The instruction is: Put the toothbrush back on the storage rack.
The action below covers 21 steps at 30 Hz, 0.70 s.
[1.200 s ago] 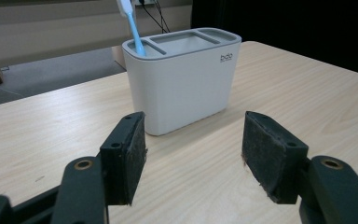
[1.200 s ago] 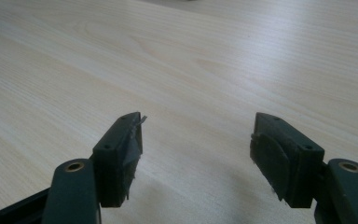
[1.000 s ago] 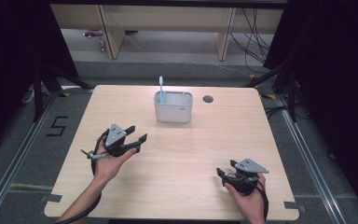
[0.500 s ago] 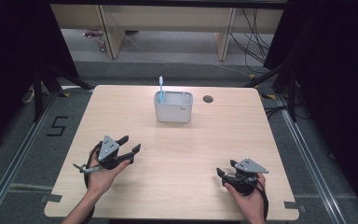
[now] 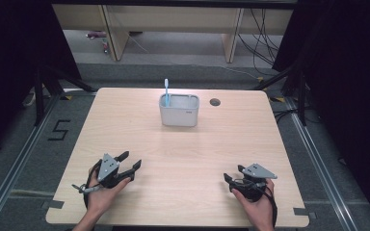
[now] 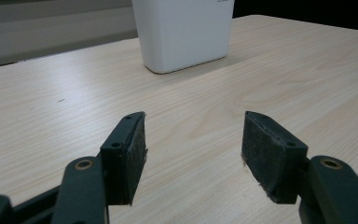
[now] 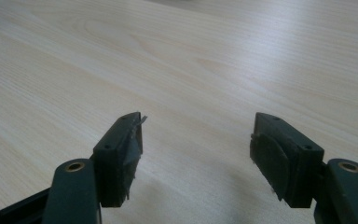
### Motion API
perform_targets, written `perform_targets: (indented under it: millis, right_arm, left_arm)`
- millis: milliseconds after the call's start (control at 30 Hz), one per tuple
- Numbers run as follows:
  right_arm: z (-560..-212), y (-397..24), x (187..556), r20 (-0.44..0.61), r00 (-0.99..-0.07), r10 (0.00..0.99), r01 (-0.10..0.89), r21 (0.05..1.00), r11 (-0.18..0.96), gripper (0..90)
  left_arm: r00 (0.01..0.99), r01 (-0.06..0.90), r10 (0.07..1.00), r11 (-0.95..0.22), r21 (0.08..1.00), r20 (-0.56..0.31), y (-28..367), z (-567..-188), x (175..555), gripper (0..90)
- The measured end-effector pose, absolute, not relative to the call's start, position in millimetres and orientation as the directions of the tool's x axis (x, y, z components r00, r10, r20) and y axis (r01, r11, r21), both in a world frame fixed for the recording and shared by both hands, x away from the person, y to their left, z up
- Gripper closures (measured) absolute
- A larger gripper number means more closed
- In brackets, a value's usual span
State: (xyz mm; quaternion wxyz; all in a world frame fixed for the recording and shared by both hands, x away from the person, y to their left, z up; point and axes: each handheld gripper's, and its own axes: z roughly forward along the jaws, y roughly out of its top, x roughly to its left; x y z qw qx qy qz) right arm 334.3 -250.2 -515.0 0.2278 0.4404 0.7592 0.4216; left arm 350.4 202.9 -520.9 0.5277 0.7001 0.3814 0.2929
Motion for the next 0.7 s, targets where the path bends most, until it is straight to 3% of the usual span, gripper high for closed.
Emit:
perform_targets:
  millis: [367,433,700]
  right_arm:
    - [-515.1,-248.1,332.8,0.070,-0.500,0.863,0.502,0.836,0.223,34.6]
    - [-515.0,-250.4,334.6,0.029,-0.513,0.858,0.479,0.839,0.257,34.6]
    - [-515.1,-248.1,332.6,0.068,-0.499,0.864,0.501,0.836,0.224,34.6]
  left_arm:
    - [0.529,0.192,0.849,-0.128,0.973,0.008,208.7,-523.0,347.1,38.2]
    - [0.527,0.179,0.850,-0.140,0.974,0.025,207.9,-523.1,345.8,38.3]
    - [0.534,0.156,0.843,-0.171,0.973,0.063,204.6,-523.1,344.5,37.9]
